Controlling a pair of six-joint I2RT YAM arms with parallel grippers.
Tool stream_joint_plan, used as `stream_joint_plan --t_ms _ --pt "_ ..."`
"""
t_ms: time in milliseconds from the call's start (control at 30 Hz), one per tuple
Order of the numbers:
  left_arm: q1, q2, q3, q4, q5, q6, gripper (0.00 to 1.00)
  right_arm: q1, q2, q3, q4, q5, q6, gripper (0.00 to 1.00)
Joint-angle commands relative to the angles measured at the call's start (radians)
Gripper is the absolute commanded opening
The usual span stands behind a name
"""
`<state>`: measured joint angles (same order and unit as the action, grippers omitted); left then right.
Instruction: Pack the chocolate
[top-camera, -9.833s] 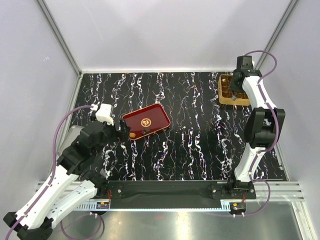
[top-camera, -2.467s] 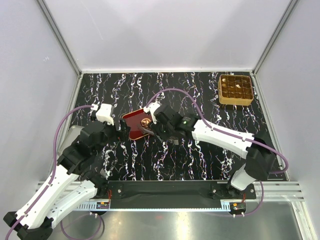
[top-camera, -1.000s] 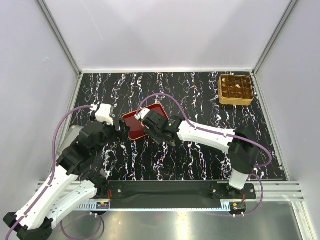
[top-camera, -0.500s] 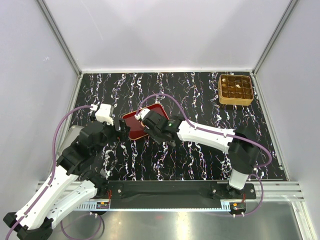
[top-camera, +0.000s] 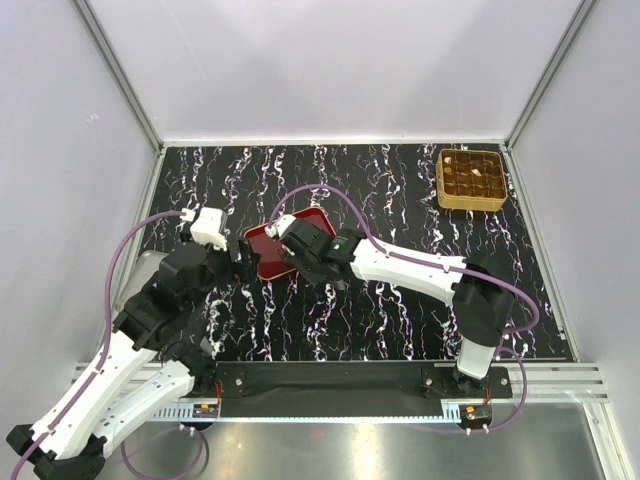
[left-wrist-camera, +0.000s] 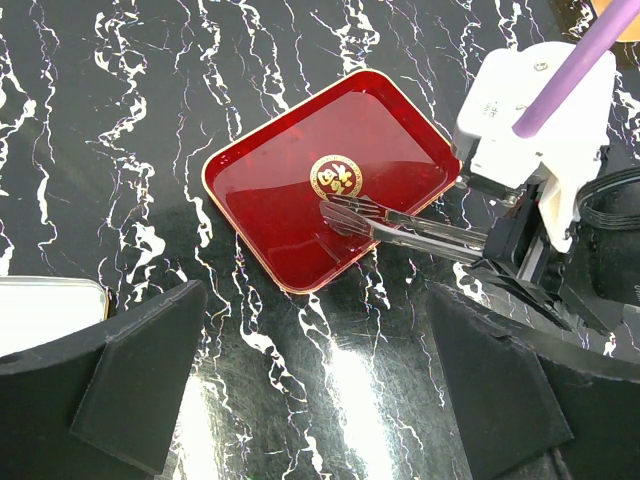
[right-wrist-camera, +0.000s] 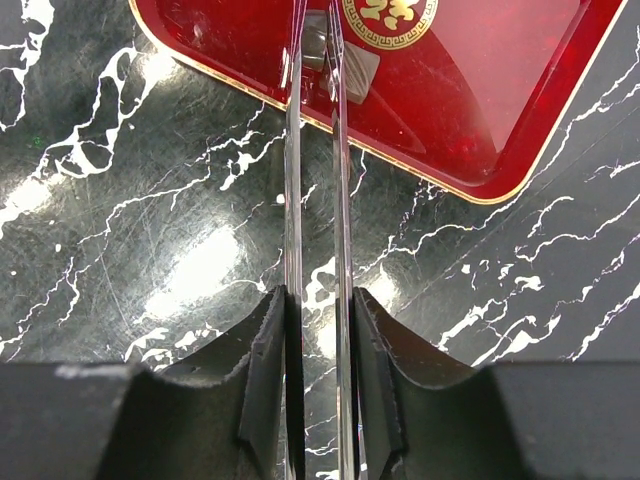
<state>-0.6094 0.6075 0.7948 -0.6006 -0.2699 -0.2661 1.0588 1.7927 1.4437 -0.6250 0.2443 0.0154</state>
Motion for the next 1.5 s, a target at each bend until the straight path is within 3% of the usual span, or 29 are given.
stream_joint_plan --t_ms 0,500,733,967,1067,1467 --pt "0.0 -0.009 0.004 0.038 -0.017 0.004 0.99 0.009 -0.013 0.043 0.025 0.023 -0.003 0.34" --pt "0.002 -0.014 0.003 0.035 -0.02 0.002 0.99 -0.1 -0.118 0.072 0.053 0.085 0.03 0.27" --pt "0.002 -0.012 0.003 0.035 -0.017 0.002 0.99 -0.35 -0.229 0.054 0.007 0.11 0.061 0.27" --pt "0.002 -0.011 0.003 0.036 -0.014 0.004 0.99 -0.791 -0.23 0.063 -0.044 0.105 0.132 0.27" --pt "0.002 -0.011 0.003 0.038 -0.012 0.004 0.99 -0.894 -0.19 0.092 -0.065 0.084 0.164 0.27" --pt "0.002 -0.005 0.003 0.036 -0.012 0.005 0.99 -0.981 -0.099 0.149 -0.062 0.049 0.184 0.27"
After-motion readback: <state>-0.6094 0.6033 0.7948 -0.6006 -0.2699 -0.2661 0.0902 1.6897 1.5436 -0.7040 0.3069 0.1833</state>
